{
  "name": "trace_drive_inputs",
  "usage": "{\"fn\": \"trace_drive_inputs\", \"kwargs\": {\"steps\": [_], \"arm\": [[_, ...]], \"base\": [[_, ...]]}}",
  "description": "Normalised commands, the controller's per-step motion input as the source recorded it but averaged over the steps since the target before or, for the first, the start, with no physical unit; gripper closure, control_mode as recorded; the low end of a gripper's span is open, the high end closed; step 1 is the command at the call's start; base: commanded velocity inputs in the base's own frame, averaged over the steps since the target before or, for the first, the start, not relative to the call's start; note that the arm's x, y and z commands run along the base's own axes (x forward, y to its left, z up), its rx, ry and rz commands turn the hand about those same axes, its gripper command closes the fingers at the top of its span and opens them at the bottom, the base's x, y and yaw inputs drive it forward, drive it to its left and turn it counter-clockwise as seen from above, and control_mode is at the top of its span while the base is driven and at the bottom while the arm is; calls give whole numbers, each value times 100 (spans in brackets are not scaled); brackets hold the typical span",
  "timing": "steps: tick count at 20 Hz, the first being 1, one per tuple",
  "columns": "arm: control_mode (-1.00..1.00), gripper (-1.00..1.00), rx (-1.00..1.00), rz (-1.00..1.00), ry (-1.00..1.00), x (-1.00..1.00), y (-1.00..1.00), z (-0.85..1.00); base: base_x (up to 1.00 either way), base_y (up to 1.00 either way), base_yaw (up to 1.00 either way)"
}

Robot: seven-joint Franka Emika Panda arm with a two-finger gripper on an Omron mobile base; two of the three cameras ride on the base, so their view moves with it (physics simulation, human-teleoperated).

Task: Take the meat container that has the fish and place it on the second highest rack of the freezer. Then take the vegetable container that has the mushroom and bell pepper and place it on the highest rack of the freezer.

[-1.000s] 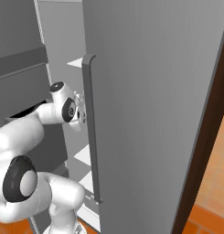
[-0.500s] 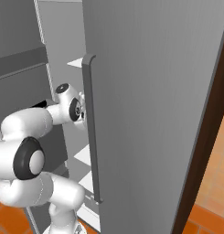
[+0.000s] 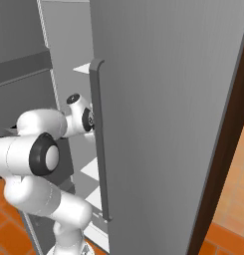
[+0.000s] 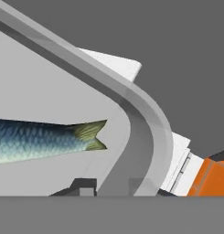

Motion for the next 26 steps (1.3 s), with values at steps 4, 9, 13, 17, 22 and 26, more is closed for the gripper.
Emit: {"fn": "trace_drive_inputs", "kwargs": {"steps": [4, 9, 13, 17, 22, 26], "arm": [[-100, 100, 0, 0, 0, 29, -16, -11], [-100, 100, 0, 0, 0, 48, -10, -1], [-100, 100, 0, 0, 0, 26, 0, -39], [-100, 100, 0, 0, 0, 21, 0, -38], [-100, 100, 0, 0, 0, 5, 0, -7], [-100, 100, 0, 0, 0, 0, 0, 0]], "base": [[0, 0, 0], [0, 0, 0], [0, 0, 0], [0, 0, 0], [0, 0, 0], [0, 0, 0]]}}
